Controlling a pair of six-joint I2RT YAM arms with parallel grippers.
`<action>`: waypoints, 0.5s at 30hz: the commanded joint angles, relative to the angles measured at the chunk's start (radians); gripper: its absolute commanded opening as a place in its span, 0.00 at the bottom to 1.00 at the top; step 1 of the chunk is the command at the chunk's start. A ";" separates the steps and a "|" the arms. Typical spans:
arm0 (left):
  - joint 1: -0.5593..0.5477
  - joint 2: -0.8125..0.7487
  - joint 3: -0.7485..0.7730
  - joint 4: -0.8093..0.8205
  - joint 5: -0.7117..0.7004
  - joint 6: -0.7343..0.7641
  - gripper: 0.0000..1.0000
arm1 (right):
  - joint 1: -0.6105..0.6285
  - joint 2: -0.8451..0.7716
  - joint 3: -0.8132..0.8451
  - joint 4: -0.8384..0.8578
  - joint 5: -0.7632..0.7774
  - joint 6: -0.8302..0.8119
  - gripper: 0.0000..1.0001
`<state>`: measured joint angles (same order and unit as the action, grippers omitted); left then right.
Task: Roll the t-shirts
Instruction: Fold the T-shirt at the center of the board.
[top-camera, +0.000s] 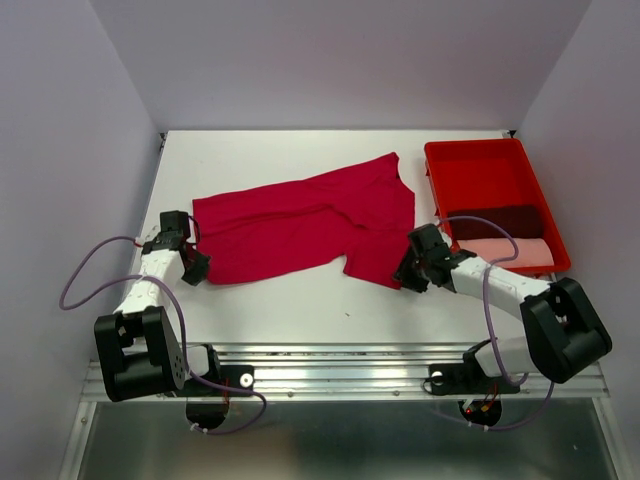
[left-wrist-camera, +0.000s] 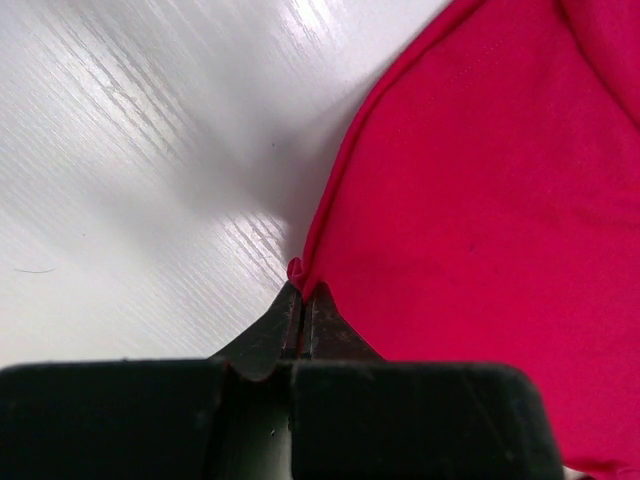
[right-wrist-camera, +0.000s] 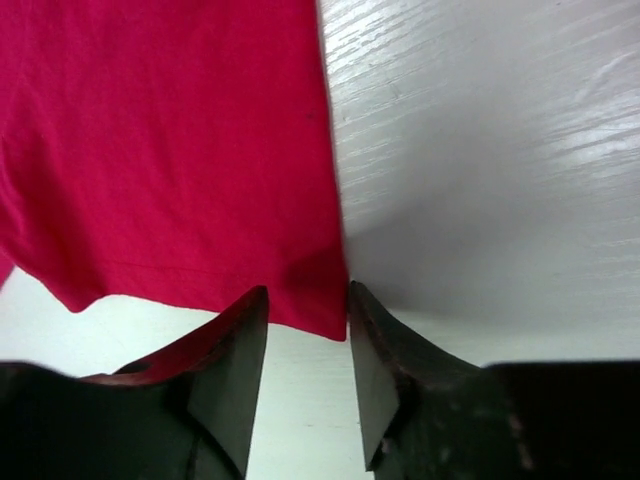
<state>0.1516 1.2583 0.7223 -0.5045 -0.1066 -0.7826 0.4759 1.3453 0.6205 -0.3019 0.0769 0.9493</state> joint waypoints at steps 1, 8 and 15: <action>-0.006 -0.027 0.040 -0.019 -0.008 0.016 0.00 | 0.015 0.034 0.027 0.041 -0.006 0.034 0.33; -0.006 -0.011 0.063 -0.022 -0.005 0.019 0.00 | 0.015 0.020 0.070 0.041 0.082 0.026 0.01; -0.006 0.026 0.109 -0.028 0.002 0.026 0.00 | 0.015 0.009 0.185 -0.003 0.181 -0.024 0.01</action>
<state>0.1516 1.2682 0.7731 -0.5140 -0.1040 -0.7738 0.4805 1.3838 0.7269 -0.2996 0.1646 0.9558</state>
